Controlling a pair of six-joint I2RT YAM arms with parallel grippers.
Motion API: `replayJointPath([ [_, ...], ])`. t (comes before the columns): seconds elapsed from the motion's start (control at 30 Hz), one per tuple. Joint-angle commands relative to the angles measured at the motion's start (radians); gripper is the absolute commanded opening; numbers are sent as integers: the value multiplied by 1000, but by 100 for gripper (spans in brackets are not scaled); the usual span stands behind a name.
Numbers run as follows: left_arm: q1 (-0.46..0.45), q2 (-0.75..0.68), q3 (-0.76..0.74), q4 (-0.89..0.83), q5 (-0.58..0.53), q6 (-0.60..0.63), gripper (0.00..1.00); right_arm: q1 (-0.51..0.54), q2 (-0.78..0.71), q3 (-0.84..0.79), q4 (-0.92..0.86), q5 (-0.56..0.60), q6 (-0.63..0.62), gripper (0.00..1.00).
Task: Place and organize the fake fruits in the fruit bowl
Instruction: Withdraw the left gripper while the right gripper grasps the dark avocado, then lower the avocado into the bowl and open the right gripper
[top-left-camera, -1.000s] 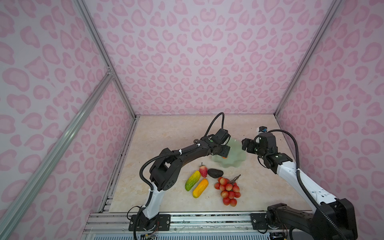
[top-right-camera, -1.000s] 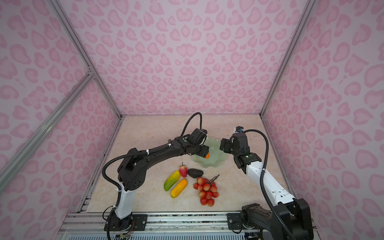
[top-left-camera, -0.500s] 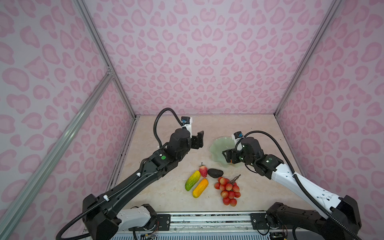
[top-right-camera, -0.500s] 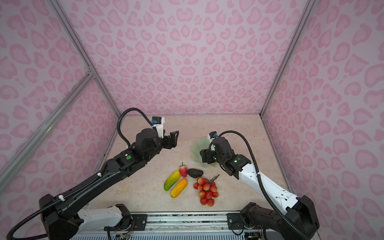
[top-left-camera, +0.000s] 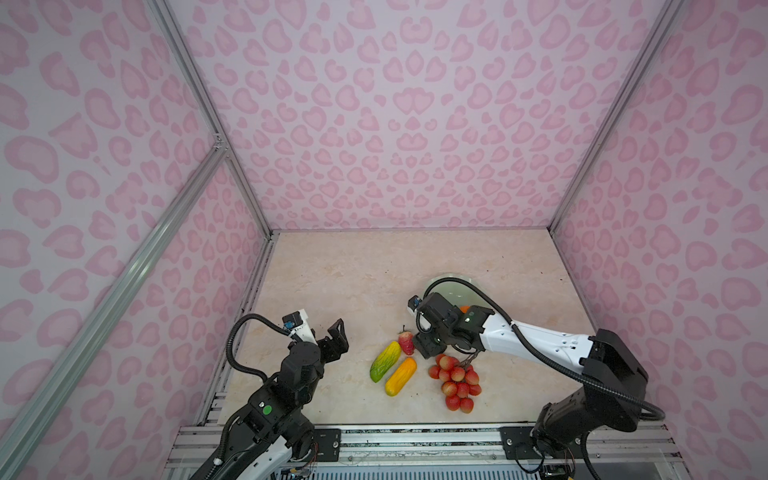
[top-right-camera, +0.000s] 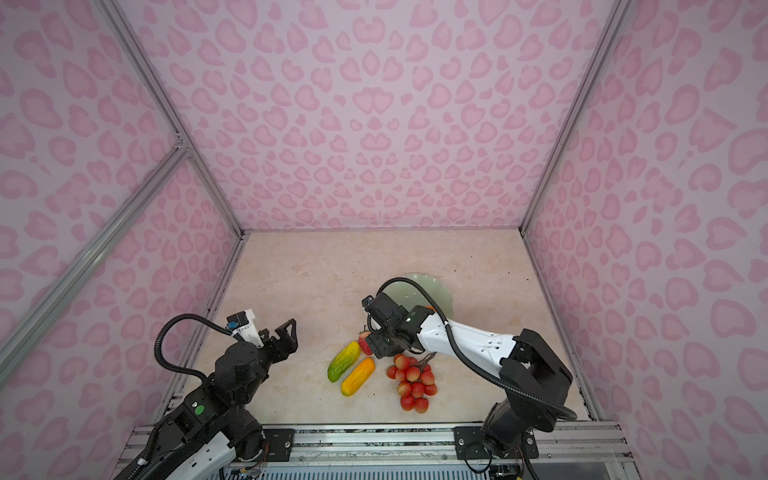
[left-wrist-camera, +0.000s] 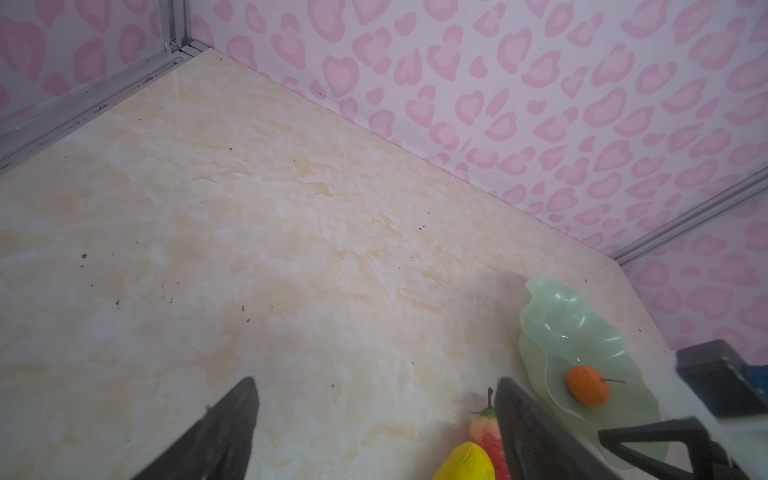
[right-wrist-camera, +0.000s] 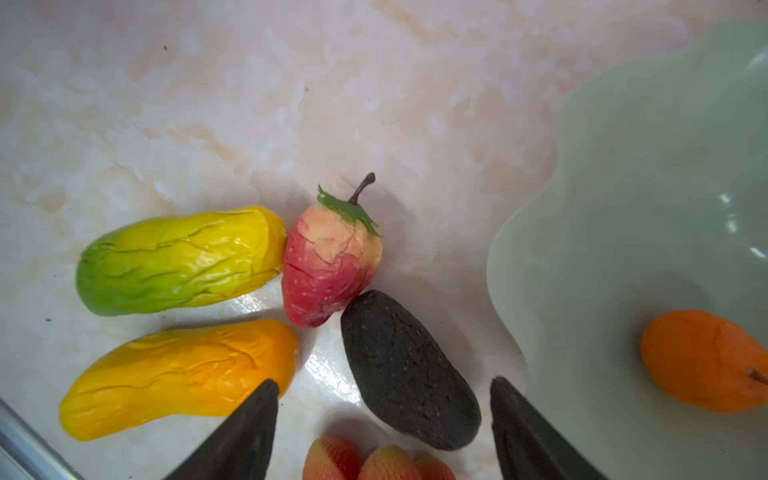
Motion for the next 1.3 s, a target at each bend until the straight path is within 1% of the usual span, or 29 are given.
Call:
replayJointPath([
  [0.0, 0, -80, -25, -51, -47, -60, 90, 10, 59, 12, -42, 81, -36, 79],
  [0.13, 0, -125, -38, -80, -51, -61, 91, 23, 128, 25, -37, 120, -50, 79],
  [0.23, 0, -119, -39, -88, -44, -62, 91, 37, 166, 31, -23, 154, -55, 78],
  [0.3, 0, -106, -39, -88, -41, -65, 91, 41, 187, 31, -9, 153, -59, 76],
  [0.37, 0, -91, -37, -86, -40, -66, 91, 45, 207, 36, 2, 144, -60, 71],
  [0.57, 0, -55, -31, -68, -24, -68, 91, 50, 215, 56, 31, 149, -73, 43],
  [0.63, 0, -49, -31, -61, -18, -70, 91, 51, 201, 76, 29, 158, -77, 36],
  [0.77, 0, -37, -31, -60, -10, -75, 91, 50, 142, 133, 17, 161, -68, 29],
  [0.83, 0, -32, -32, -59, -4, -74, 91, 44, 101, 165, 21, 161, -53, 29],
  [0.9, 0, -27, -32, -57, 3, -72, 91, 27, 67, 187, 28, 196, -13, 28],
  [1.0, 0, -11, -34, -47, 27, -67, 90, -42, 28, 195, 67, 192, 23, 28],
  [1.07, 0, 9, -34, -39, 52, -57, 90, -117, 25, 193, 89, 154, 63, 29],
  [1.1, 0, 21, -32, -37, 66, -54, 89, -163, 27, 191, 100, 108, 87, 29],
  [1.17, 0, 55, -26, -28, 104, -36, 88, -275, 39, 157, 167, -38, 146, 30],
  [1.23, 0, 94, -18, -19, 150, -14, 87, -352, 65, 135, 219, -129, 184, 30],
  [1.27, 0, 115, -13, -12, 175, -1, 87, -372, 77, 134, 227, -141, 188, 30],
])
